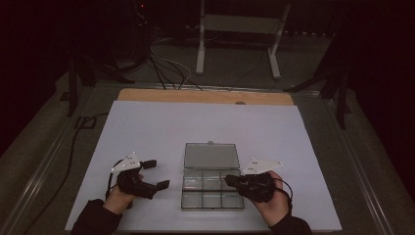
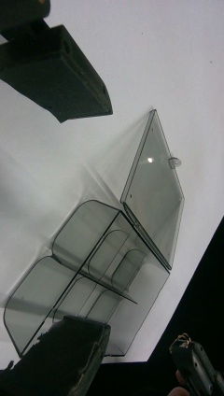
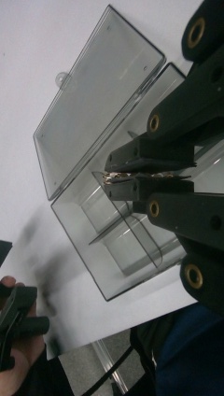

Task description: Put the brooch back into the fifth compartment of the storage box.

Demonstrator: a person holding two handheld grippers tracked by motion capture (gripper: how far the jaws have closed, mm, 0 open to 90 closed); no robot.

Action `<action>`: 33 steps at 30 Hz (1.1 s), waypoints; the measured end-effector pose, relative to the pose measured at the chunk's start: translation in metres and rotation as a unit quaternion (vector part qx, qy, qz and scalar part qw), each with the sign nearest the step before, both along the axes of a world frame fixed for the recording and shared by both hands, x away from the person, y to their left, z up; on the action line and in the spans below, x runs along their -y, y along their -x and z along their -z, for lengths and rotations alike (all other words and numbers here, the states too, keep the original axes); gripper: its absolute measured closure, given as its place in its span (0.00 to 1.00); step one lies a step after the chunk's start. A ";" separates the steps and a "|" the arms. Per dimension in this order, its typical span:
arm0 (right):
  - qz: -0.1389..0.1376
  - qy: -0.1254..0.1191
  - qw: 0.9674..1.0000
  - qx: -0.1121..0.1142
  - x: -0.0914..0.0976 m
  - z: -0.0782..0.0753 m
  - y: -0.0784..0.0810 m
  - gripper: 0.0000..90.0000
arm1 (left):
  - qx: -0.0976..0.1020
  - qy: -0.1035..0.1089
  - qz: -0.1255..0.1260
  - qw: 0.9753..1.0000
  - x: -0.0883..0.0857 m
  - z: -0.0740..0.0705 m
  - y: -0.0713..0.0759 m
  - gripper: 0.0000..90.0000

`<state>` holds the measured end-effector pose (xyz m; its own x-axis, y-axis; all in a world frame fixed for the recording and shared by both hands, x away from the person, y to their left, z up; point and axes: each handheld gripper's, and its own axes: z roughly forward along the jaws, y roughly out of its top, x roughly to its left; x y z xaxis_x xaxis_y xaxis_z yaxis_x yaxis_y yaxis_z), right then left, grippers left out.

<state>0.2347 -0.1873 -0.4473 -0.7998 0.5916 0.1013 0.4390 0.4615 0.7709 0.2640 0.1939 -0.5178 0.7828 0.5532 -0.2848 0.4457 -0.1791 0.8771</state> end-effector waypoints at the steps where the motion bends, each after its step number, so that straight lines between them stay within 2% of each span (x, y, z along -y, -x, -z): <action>1: -0.003 -0.001 1.000 -0.001 -0.001 0.000 0.000 0.95 | 0.000 0.001 0.000 1.000 0.000 0.000 0.000 0.01; 20: -0.036 -0.002 0.999 -0.012 -0.011 0.005 0.005 0.95 | 0.000 0.000 0.001 1.000 0.000 0.000 0.000 0.01; 33: -0.062 0.008 0.998 -0.025 -0.025 0.013 0.009 0.95 | 0.000 0.001 0.000 1.000 0.000 0.000 0.000 0.01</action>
<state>0.2258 -0.1618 -0.4605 -0.8609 0.4905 0.1350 0.4162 0.5264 0.7414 0.2642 0.1939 -0.5178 0.7832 0.5522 -0.2857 0.4458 -0.1783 0.8772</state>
